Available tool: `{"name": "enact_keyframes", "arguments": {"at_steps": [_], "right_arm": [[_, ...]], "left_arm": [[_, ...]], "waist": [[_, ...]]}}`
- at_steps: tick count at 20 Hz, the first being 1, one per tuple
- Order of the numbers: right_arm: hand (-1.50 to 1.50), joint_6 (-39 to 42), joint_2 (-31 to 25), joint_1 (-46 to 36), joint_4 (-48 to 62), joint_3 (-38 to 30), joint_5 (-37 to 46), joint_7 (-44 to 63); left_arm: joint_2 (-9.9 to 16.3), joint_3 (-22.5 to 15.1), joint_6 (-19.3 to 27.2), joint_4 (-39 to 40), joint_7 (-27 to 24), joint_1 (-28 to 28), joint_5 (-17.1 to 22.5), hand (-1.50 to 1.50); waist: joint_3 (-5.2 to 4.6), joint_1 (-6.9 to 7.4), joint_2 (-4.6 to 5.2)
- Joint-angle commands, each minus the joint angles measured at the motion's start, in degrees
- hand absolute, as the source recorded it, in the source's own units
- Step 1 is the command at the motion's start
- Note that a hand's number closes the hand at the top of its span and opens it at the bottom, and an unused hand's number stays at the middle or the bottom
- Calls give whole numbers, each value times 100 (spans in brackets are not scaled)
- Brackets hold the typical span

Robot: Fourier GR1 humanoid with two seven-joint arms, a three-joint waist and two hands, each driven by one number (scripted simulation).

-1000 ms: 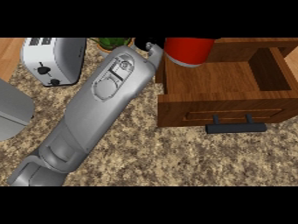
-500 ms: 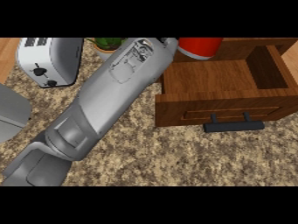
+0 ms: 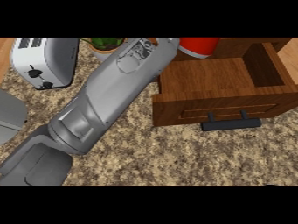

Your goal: Pick up the can, place it into the drawer and close the drawer

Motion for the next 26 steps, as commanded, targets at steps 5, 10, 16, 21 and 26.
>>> {"name": "enact_keyframes", "arguments": {"at_steps": [5, 10, 16, 21, 26], "right_arm": [[-150, -75, -69, -222, -67, 17, 46, 165], [-150, -55, -36, -354, 251, 69, 133, -96], [-150, 6, -88, -313, 75, 80, -4, 114], [-150, -51, -176, -559, 199, -37, -72, 166], [-150, -80, 5, -405, 76, 203, 165, -9]], "left_arm": [[-1, -468, 239, 503, -530, 55, 363, 150], [-1, -856, 397, 628, -598, 49, 491, 150], [-1, -1192, 395, 727, -733, 121, 616, 150], [-1, -1456, 742, 752, -682, 139, 693, -150], [-1, -1452, 861, 1013, -887, 281, 816, -150]], "waist": [[0, -89, 27], [7, -190, 66], [5, -288, 75], [6, -276, 76], [6, -369, 119]]}}
